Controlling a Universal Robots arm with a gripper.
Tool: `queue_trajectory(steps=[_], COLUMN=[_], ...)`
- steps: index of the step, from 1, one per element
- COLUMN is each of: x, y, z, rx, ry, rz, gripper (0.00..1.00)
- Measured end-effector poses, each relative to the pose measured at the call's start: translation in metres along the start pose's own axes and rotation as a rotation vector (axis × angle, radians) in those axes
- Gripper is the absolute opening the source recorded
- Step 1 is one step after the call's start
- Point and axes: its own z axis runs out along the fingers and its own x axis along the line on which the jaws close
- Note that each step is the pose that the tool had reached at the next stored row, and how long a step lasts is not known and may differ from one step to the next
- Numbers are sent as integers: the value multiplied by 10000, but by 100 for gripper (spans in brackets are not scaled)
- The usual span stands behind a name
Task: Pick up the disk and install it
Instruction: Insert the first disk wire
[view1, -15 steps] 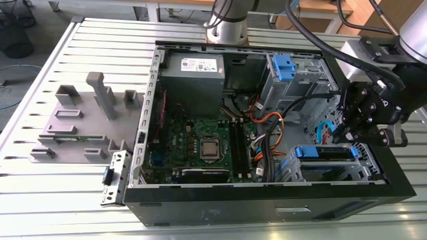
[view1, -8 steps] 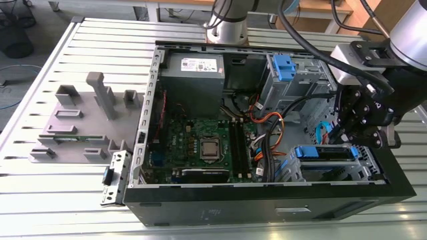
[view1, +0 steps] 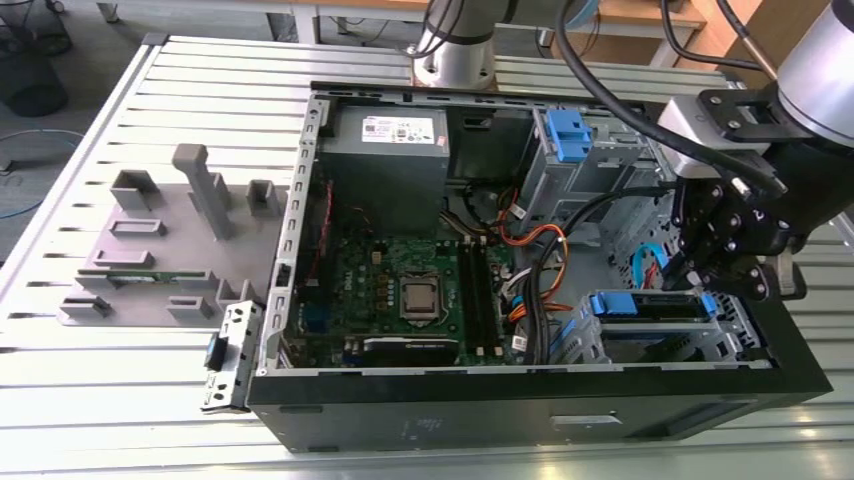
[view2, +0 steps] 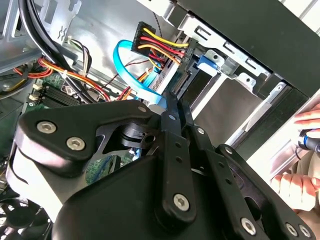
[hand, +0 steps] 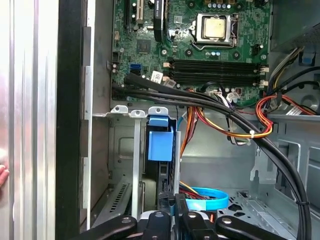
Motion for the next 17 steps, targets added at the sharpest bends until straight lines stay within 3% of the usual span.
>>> queue_trajectory(steps=[17], x=[7], y=[30], z=[60], rx=[5], ry=[4], rz=[-6], gripper=[16])
